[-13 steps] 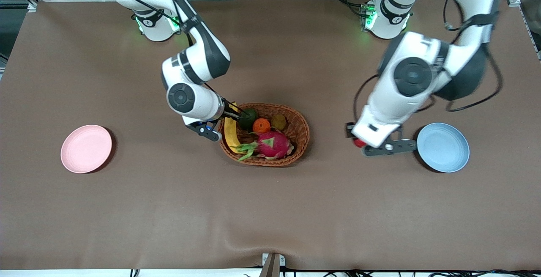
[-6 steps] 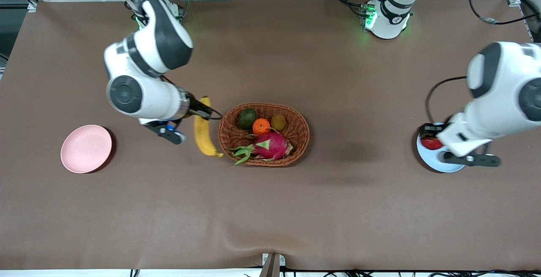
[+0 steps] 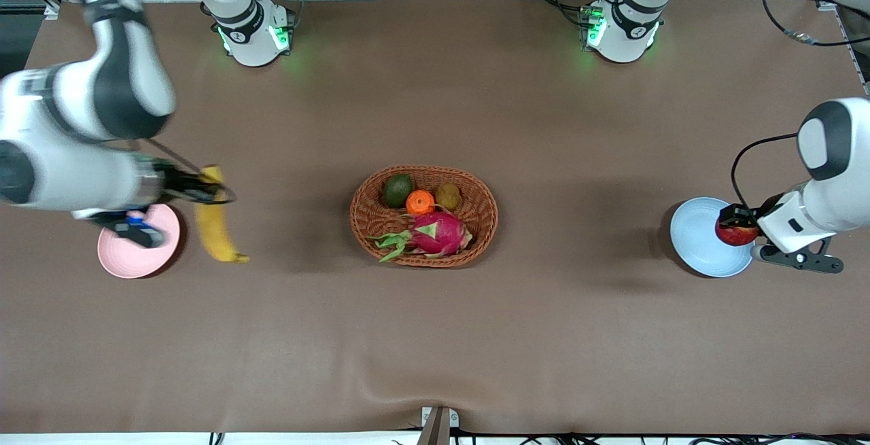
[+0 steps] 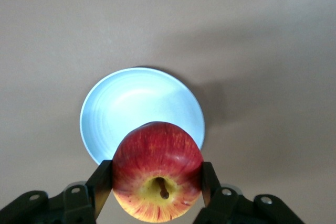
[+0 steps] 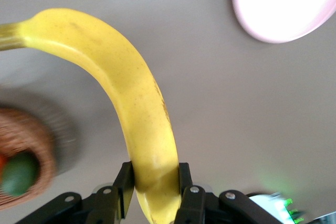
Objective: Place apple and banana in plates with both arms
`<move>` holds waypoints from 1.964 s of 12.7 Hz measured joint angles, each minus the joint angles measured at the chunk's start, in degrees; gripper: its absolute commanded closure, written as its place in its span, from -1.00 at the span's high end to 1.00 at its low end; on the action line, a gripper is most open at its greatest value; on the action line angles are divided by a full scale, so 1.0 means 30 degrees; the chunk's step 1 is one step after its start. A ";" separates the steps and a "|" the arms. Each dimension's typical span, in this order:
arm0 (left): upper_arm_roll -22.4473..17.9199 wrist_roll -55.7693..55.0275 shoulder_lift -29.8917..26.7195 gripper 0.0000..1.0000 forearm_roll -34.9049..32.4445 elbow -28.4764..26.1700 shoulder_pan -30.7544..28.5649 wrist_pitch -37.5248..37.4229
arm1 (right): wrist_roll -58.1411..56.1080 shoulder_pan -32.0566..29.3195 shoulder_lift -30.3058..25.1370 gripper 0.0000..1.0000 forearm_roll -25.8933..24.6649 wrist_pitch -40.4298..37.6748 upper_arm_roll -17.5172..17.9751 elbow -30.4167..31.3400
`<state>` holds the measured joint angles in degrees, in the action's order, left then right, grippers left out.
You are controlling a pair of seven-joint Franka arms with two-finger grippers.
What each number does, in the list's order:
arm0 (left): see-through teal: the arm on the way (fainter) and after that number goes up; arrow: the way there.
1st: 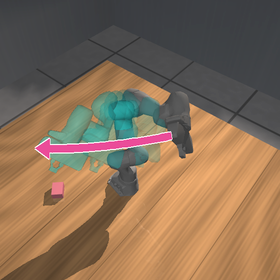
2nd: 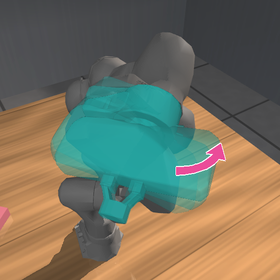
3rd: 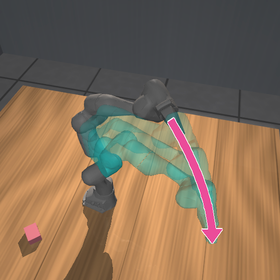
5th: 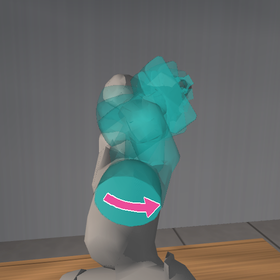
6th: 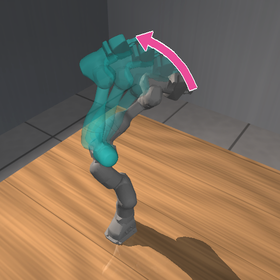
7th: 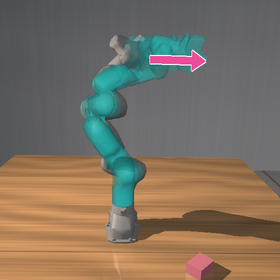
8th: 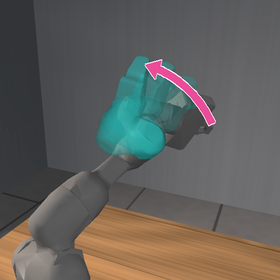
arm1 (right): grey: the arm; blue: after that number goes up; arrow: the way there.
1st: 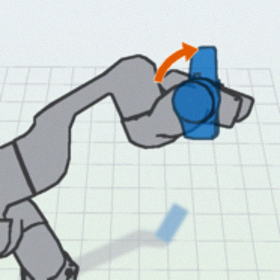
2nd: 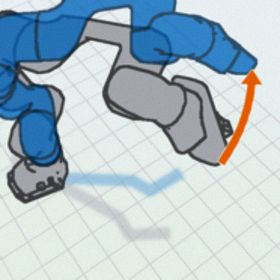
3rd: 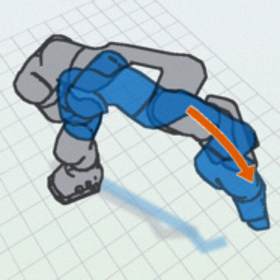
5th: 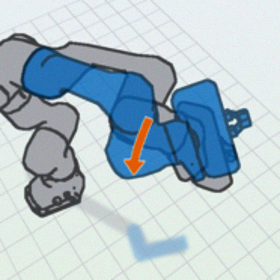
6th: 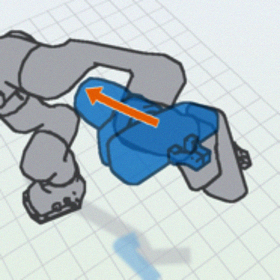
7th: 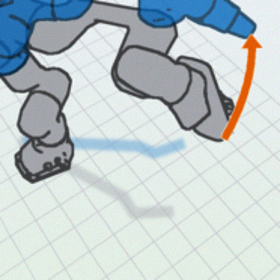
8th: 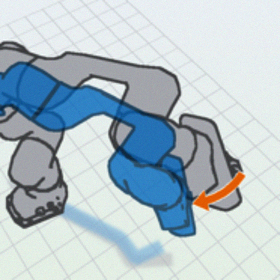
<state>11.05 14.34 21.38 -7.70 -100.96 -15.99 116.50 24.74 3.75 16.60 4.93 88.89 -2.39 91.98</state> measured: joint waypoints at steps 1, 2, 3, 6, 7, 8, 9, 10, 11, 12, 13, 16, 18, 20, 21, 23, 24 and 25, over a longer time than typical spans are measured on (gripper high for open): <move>-0.0001 0.0166 0.0314 -1.00 -0.0004 -0.0761 -0.0341 0.1090 | -0.1309 -0.1204 -0.0064 -1.00 -0.0408 0.0497 -0.0029 0.0653; 0.0003 0.0530 0.0678 -1.00 -0.0006 -0.1277 -0.0687 0.2041 | -0.2241 -0.2101 -0.0068 -1.00 -0.1007 0.1391 -0.0047 0.1438; -0.0004 0.1026 0.1072 -1.00 -0.0006 -0.1619 -0.1051 0.2870 | -0.2824 -0.2687 -0.0064 -1.00 -0.1771 0.2532 -0.0069 0.2374; -0.0004 0.1876 0.2074 -1.00 -0.0006 -0.1859 -0.1788 0.4135 | -0.4325 -0.3004 -0.0055 -1.00 -0.2717 0.5635 -0.0681 0.4707; -0.0001 0.1916 0.2199 -1.00 -0.0006 -0.1858 -0.1815 0.4206 | -0.5587 -0.3010 -0.0051 -1.00 -0.2784 0.6587 -0.1290 0.5331; 0.0030 0.1916 0.2281 -1.00 -0.0006 -0.1862 -0.1810 0.4218 | -0.6804 -0.3030 -0.0044 -1.00 -0.2793 0.7381 -0.1999 0.5779; 0.0056 0.1916 0.2418 -1.00 -0.0006 -0.1875 -0.1801 0.4308 | -0.7758 -0.3069 -0.0029 -1.00 -0.2794 0.7914 -0.2595 0.6020; 0.0068 0.1916 0.2664 -0.65 -0.0006 -0.1895 -0.1798 0.4630 | -0.8474 -0.3111 -0.0001 -1.00 -0.2795 0.8294 -0.3021 0.6140; 0.0064 0.1916 0.2962 0.59 -0.0006 -0.1896 -0.1800 0.4953 | -0.8989 -0.3136 0.0071 -1.00 -0.2795 0.8611 -0.3306 0.6205; 0.0064 0.1916 0.3101 1.00 -0.0006 -0.1858 -0.1804 0.5088 | -0.9486 -0.3181 0.0201 -1.00 -0.2796 0.9048 -0.3501 0.6298; 0.0063 0.1916 0.3073 1.00 -0.0006 -0.1814 -0.1806 0.5115 | -0.9846 -0.3269 0.0367 -1.00 -0.2796 0.9629 -0.3614 0.6482; 0.0091 0.1916 0.2941 1.00 -0.0006 -0.1552 -0.1806 0.5295 | -1.0143 -0.3479 0.0908 -1.00 -0.2796 1.1864 -0.3657 0.7559; 0.0227 0.1909 0.2159 1.00 -0.0004 -0.1154 -0.1763 0.4777 | -1.0380 -0.3536 0.1355 -1.00 -0.2796 1.2659 -0.3663 0.7840; 0.0856 0.1509 0.0581 1.00 0.0018 -0.0631 -0.1716 0.2867 | -1.0722 -0.3756 0.1734 -1.00 -0.2796 1.3553 -0.3680 0.8002; 0.1386 0.0887 -0.0276 1.00 0.0020 -0.0327 -0.1685 0.1682 | -1.0762 -0.3855 0.1884 -0.67 -0.2796 1.3902 -0.3681 0.8134; 0.2526 -0.0599 -0.2002 1.00 0.0024 0.0348 -0.1597 -0.0711 | -1.0781 -0.3948 0.2176 0.99 -0.2796 1.4226 -0.3681 0.8244; 0.3034 -0.1387 -0.2747 1.00 0.0025 0.0712 -0.1569 -0.1776 | -1.0782 -0.3950 0.2248 1.00 -0.2796 1.4282 -0.3677 0.8245; 0.3482 -0.2166 -0.3401 1.00 0.0029 0.1163 -0.1548 -0.2789 | -1.0788 -0.3951 0.2253 1.00 -0.2796 1.4282 -0.3671 0.8246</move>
<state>21.50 7.84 11.18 -7.62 -97.47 -20.63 108.13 -7.62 -8.10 23.36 -3.46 131.73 -13.40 116.72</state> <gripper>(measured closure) 0.000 0.432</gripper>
